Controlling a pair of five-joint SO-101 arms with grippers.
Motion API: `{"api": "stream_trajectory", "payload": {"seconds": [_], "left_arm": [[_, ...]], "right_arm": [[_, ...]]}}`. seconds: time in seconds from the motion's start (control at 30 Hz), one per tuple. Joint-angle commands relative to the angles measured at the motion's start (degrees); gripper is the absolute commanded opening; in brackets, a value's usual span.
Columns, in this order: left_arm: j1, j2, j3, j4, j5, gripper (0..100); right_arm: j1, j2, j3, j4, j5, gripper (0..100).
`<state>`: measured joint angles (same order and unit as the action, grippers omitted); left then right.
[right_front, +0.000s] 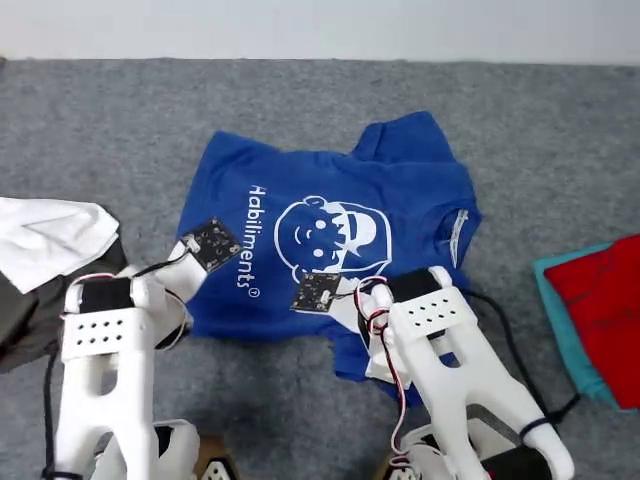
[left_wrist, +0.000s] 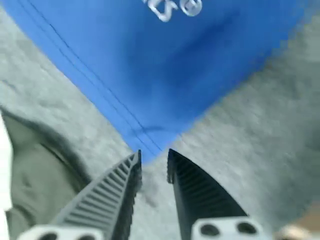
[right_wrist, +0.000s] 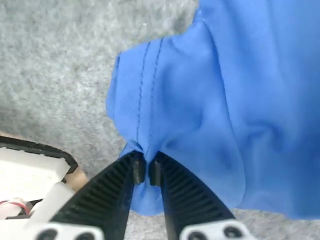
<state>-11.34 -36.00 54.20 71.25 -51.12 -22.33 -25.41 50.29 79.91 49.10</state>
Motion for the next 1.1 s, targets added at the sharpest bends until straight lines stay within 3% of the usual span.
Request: {"api": "stream_trajectory", "payload": {"seconds": [0.0,0.3,0.57,1.07], "left_arm": [[0.4,-0.6,3.8,-7.2,-3.0,9],[0.6,-0.7,6.1,0.6,-4.6,9],[0.7,-0.6,7.3,-3.1,-4.6,12],[0.7,-0.6,16.8,-23.3,-4.4,13]], "right_arm": [[0.5,-0.9,-3.3,0.7,-0.7,0.9],[8.6,-0.3,-8.1,0.6,-0.4,0.9],[12.0,-0.3,-12.0,0.7,-0.4,0.9],[12.5,-0.3,-14.3,4.8,-0.4,0.9]]}}
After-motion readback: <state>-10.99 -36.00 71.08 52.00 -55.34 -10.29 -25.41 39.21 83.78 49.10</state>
